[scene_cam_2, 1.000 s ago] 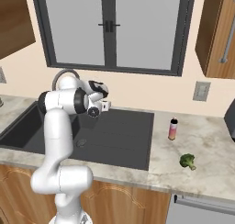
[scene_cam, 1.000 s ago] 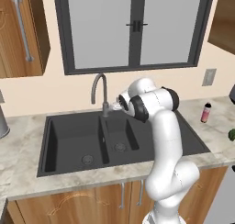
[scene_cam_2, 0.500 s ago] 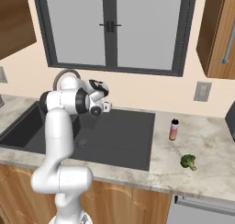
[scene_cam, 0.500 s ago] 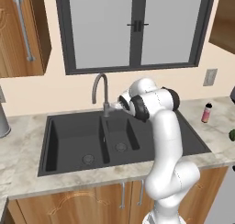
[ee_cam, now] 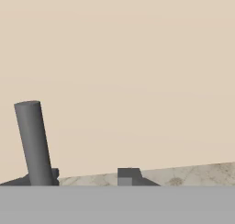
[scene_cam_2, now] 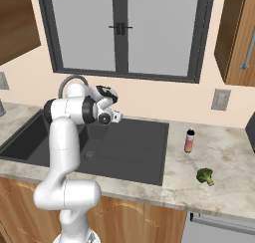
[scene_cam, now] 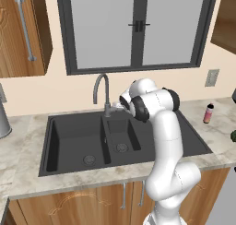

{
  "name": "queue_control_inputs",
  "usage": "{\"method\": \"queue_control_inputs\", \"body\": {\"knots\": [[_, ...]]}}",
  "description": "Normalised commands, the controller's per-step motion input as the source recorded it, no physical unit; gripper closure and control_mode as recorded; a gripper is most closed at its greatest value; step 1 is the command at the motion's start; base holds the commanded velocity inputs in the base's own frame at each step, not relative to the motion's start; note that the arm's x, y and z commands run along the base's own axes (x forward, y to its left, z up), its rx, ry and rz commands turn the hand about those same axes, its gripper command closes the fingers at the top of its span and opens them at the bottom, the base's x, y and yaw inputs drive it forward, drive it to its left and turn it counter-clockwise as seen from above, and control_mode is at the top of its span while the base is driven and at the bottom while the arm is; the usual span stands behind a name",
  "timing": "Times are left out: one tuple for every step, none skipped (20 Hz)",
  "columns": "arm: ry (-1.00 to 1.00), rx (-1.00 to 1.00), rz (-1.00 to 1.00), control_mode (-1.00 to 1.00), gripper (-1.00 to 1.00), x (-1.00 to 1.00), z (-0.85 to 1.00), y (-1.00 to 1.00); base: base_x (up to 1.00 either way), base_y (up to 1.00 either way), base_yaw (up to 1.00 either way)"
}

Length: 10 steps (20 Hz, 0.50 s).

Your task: Turn on the sink faucet. Then move the broccoli from the counter to the sink. Turn off the sink. Move the vegetable from the sink to the pot next to the stove. Finally move the pot to the rear right burner.

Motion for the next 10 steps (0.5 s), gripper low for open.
{"method": "queue_control_inputs", "body": {"knots": [[0.04, 0.04, -0.03, -1.00, 1.00, 0.00, -0.21, -0.70, 0.00, 0.00, 0.00], [0.04, 0.06, -0.03, -1.00, 1.00, 0.00, -0.21, -0.76, 0.00, 0.00, 0.00], [0.05, 0.06, -0.03, -1.00, 1.00, 0.01, -0.23, -0.79, 0.00, 0.00, 0.00], [0.05, 0.06, -0.03, -1.00, 1.00, 0.00, -0.23, -0.76, 0.00, 0.00, 0.00], [0.04, 0.04, -0.03, -1.00, 1.00, 0.00, -0.24, -0.68, 0.00, 0.00, 0.00], [0.04, 0.03, -0.03, -1.00, 1.00, 0.00, -0.25, -0.65, 0.00, 0.00, 0.00], [0.03, 0.05, -0.03, -1.00, 1.00, 0.00, -0.24, -0.73, 0.00, 0.00, 0.00], [0.04, 0.06, -0.02, -1.00, 1.00, 0.00, -0.25, -0.77, 0.00, 0.00, 0.00], [0.04, 0.06, -0.03, -1.00, 1.00, 0.00, -0.26, -0.77, 0.00, 0.00, 0.00], [0.04, 0.05, -0.03, -1.00, 1.00, 0.00, -0.29, -0.66, 0.00, 0.00, 0.00]]}}
